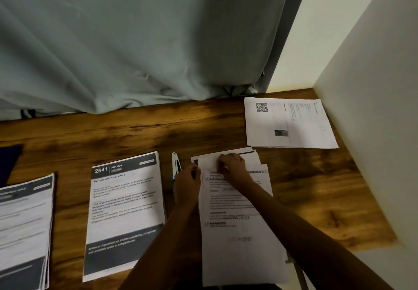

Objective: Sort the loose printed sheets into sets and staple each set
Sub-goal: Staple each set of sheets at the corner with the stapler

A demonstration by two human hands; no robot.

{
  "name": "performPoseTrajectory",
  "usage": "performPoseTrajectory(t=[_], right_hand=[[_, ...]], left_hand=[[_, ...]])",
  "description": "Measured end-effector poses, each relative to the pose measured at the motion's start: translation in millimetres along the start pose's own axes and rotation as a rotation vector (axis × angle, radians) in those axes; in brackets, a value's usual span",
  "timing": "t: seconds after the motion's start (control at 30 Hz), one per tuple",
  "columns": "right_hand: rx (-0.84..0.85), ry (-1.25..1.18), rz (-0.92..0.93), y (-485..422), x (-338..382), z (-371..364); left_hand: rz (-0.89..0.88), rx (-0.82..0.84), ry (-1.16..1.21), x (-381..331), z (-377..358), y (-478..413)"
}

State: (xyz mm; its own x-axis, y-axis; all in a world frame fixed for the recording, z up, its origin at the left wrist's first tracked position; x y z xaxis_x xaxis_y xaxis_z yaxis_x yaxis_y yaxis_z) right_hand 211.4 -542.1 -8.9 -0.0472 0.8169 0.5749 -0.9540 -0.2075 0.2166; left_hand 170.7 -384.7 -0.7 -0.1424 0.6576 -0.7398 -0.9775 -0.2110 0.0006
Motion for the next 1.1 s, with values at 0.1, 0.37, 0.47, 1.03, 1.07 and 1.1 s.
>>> performPoseTrajectory(t=[0.1, 0.37, 0.47, 1.03, 1.07, 1.1], right_hand=[[-0.060, -0.139, 0.004, -6.1, 2.6, 11.0], [-0.043, -0.224, 0.016, -19.2, 11.1, 20.2], [-0.015, -0.225, 0.032, -19.5, 10.8, 19.4], [0.010, -0.228, 0.144, -18.9, 26.7, 14.3], [0.009, -0.234, 0.145, -17.6, 27.5, 12.9], [0.006, -0.244, 0.144, -17.1, 28.1, 11.9]], left_hand=[[0.011, 0.001, -0.003, 0.6, 1.2, -1.8], [-0.038, -0.059, 0.023, -6.0, 7.2, 3.3], [-0.022, -0.031, 0.073, -5.1, 5.1, 5.5], [0.058, -0.001, 0.169, -2.2, -1.9, 4.0], [0.062, 0.001, 0.170, -2.3, -2.2, 4.3], [0.067, 0.003, 0.170, -2.7, -2.2, 4.7]])
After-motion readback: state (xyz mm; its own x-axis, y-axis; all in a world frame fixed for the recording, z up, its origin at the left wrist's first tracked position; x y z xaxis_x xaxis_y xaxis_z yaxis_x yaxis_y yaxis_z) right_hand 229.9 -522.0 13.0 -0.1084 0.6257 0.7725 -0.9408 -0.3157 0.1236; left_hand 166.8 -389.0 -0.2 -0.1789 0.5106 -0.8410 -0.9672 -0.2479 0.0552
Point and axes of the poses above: each hand's wrist, its own y-axis away from the middle knuckle, its own z-axis out of the back of the hand, x = y × z, the point moved 5 cm from there along -y, towards the middle knuckle, and after that the axes turned 3 degrees about -z, right-handed, at the moved point
